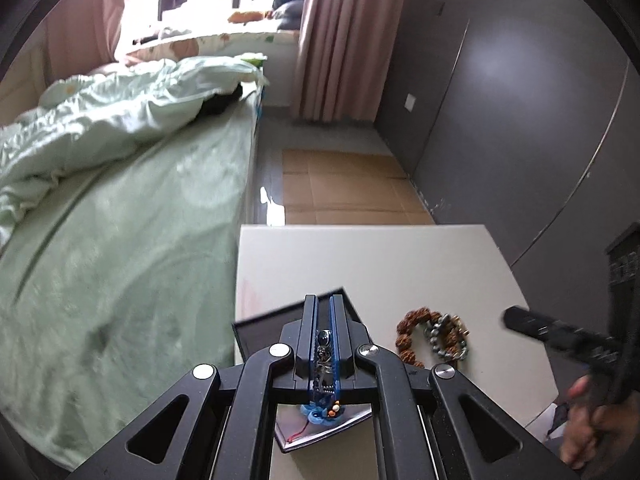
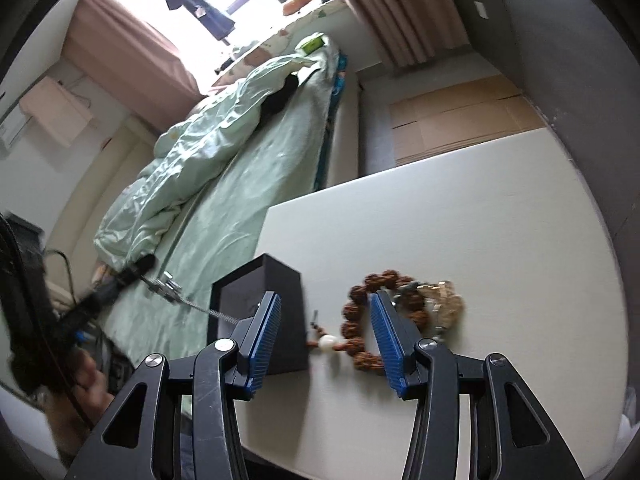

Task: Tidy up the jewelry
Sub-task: 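Release the chain into the box with the left tool while the right tool drops the hoop in, then grasp the dark bead bracelet with the left tool and lift it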

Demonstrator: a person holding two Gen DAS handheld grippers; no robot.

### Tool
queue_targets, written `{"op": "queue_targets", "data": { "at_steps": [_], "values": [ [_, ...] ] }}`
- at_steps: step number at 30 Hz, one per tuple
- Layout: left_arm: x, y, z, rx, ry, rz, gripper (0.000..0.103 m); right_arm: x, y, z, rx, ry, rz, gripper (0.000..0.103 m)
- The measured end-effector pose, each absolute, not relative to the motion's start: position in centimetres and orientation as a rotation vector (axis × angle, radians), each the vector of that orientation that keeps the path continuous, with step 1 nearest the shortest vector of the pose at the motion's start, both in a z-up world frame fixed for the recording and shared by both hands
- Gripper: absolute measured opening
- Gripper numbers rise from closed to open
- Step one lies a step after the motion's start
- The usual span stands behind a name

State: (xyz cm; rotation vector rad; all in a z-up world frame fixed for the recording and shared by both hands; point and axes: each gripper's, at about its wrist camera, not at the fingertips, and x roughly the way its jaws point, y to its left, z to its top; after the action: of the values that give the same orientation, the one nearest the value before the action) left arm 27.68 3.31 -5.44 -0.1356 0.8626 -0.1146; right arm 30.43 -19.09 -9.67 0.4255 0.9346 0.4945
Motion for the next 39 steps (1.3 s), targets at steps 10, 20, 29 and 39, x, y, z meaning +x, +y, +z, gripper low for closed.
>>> {"op": "queue_targets", "data": {
  "at_steps": [10, 20, 29, 39],
  "values": [
    [28.0, 3.0, -6.4, -0.181, 0.853, -0.137, 0.083, 29.8, -21.4, -9.4, 0.41, 0.911, 0.429, 0.067],
    [28.0, -0.1, -5.0, -0.126, 0.834, -0.221, 0.084, 29.5, -23.7, -9.5, 0.401, 0.907, 0.349, 0.075],
    [29.7, -4.4, -5.7, -0.057, 0.908, -0.315, 0.084, 29.1, -26.3, -10.3, 0.422, 0.936, 0.296, 0.075],
    [31.8, -9.0, -8.9, 0.027, 1.016, -0.393, 0.055, 28.9, -29.3, -11.0, 0.503, 0.947, 0.259, 0.076]
  ]
}}
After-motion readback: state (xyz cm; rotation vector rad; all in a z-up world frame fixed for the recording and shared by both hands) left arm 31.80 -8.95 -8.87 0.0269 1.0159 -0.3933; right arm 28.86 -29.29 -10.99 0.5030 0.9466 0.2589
